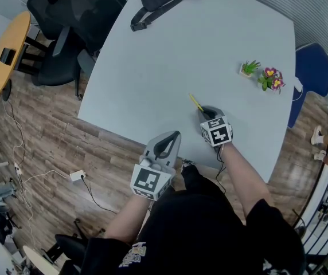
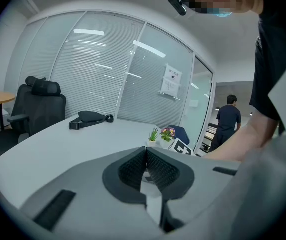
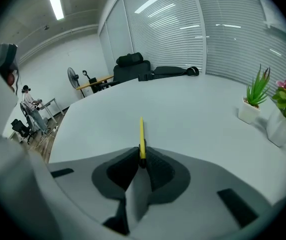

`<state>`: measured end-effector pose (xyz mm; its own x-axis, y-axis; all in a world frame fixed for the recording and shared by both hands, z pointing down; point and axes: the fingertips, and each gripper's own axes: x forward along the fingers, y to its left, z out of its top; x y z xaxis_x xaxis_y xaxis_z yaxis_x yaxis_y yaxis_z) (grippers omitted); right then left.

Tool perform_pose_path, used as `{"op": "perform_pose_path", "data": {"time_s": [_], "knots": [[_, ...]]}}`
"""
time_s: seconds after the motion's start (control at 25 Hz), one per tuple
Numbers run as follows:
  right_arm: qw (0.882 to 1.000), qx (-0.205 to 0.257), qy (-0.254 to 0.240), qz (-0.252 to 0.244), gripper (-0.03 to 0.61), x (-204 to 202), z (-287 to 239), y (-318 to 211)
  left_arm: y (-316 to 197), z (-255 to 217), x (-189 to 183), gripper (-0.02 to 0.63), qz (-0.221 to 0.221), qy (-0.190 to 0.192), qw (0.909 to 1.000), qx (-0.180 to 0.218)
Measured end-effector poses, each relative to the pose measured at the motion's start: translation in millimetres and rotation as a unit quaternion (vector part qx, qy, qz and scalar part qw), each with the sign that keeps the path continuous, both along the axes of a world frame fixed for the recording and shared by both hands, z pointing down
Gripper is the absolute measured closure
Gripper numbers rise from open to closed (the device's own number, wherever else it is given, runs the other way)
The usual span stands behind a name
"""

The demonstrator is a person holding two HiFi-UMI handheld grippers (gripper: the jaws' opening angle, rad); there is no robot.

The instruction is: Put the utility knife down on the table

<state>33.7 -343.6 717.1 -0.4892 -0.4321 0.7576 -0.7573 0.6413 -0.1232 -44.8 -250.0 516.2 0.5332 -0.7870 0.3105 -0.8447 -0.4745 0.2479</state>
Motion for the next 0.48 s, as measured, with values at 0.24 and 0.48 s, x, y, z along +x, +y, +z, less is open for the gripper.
{"op": "perform_pose_path", "data": {"time_s": [0.24, 0.48], "knots": [[1.000, -0.005, -0.007, -0.001, 0.515, -1, 0, 1, 4, -3, -4, 0.607, 0.000, 0.000, 1.0000, 0.001], [1.000, 0.005, -0.019, 0.005, 0.471, 2, -9, 3, 14, -7, -11, 0.607, 0.000, -0.003, 1.0000, 0.006]]}}
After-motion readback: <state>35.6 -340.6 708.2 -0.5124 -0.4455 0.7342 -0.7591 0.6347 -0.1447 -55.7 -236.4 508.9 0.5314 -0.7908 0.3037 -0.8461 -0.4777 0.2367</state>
